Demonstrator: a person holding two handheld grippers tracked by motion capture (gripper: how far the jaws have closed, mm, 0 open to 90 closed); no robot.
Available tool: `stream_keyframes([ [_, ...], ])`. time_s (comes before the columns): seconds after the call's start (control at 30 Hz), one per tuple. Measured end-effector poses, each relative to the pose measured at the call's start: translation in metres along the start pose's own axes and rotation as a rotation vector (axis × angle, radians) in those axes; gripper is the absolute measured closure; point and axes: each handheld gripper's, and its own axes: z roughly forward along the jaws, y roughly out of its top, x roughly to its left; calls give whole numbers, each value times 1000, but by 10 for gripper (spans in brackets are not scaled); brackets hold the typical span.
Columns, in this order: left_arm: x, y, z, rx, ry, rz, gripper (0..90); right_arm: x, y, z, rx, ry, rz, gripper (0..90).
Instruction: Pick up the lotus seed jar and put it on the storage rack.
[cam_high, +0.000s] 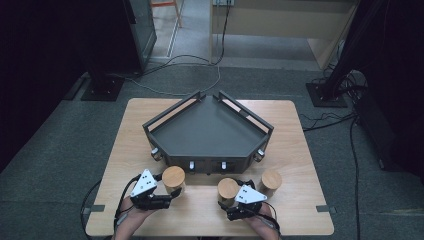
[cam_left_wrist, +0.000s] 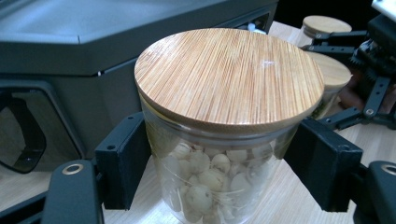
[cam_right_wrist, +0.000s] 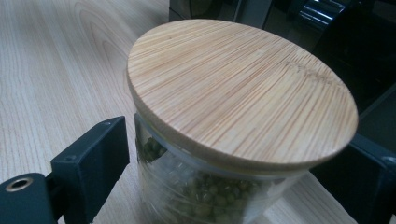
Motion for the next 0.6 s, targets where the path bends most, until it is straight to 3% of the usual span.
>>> stream_keyframes([
  [0.6,7,24,-5,3,-6,24,250,0,0,0,3,2,-3,77],
])
